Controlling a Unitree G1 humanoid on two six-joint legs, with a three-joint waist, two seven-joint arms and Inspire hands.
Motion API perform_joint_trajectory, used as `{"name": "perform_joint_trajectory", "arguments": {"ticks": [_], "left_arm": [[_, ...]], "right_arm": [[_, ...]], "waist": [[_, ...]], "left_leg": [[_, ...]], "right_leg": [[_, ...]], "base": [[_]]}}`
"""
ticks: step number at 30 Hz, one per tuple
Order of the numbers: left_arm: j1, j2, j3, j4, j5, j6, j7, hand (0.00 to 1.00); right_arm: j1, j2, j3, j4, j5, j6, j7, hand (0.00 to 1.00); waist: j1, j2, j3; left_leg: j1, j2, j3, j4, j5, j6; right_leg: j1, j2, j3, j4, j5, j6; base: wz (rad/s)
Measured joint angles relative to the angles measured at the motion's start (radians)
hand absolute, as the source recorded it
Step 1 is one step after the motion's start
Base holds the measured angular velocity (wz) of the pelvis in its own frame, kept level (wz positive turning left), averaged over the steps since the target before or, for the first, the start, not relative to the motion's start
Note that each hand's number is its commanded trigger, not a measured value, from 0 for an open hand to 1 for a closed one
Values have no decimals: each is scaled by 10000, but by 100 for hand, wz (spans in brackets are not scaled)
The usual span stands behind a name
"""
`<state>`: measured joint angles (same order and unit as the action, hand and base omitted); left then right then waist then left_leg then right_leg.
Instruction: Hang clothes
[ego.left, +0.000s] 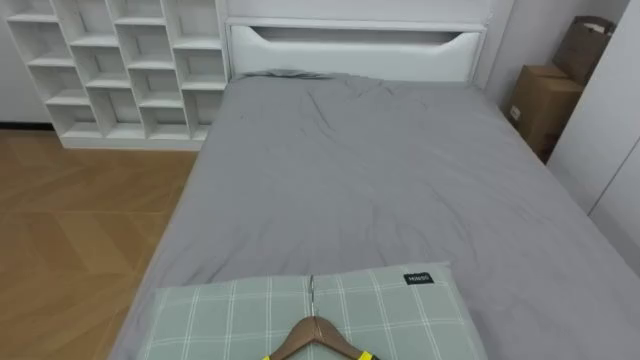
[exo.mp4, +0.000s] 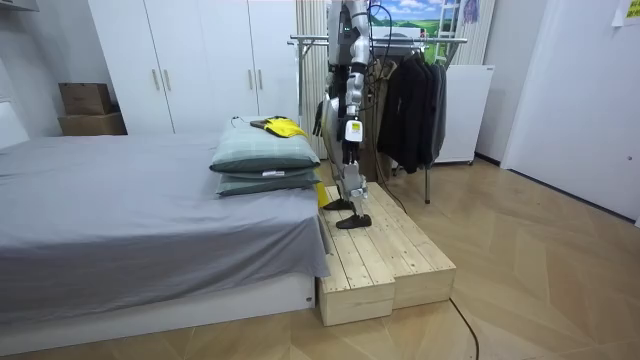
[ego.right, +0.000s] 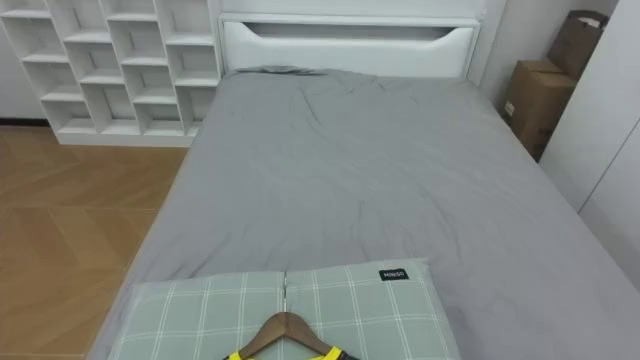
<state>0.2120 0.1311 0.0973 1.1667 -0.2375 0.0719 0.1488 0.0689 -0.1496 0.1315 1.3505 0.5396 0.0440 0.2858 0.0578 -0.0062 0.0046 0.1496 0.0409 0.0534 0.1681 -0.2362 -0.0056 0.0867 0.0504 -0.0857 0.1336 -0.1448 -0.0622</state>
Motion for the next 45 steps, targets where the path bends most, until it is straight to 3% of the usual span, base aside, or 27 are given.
{"name": "perform_joint_trajectory", "arguments": {"ticks": [20, 30, 41, 45], "left_arm": [[119, 7, -8, -110, 130, -351, 354, 0], [137, 54, 186, -89, 148, -492, 1075, 0], [200, 55, 480, -67, 116, -460, 1348, 0], [187, 25, 519, -73, -249, -274, 1458, 0]], "right_arm": [[-32, -22, 27, -9, -171, -44, -58, 0], [-48, 26, 31, 8, -442, -120, -288, 0], [-69, 38, 29, 30, -406, -54, -668, 0], [-89, 38, 2, 20, -400, 17, -807, 0]], "waist": [[-3, -80, 17], [32, -372, 9], [49, -296, 3], [27, -218, -10]], "left_leg": [[-38, -14, -2, 21, 0, 0], [-16, -15, 1, 19, 0, 1], [-1, -14, -4, 9, 0, 1], [39, -14, -12, 5, -1, 1]], "right_leg": [[-13, -30, -119, 1, -27, 13], [4, -28, -63, 11, -32, 15], [32, -32, -82, 6, -33, 15], [121, -34, -75, 3, -31, 15]], "base": [[0], [0], [0], [0]]}}
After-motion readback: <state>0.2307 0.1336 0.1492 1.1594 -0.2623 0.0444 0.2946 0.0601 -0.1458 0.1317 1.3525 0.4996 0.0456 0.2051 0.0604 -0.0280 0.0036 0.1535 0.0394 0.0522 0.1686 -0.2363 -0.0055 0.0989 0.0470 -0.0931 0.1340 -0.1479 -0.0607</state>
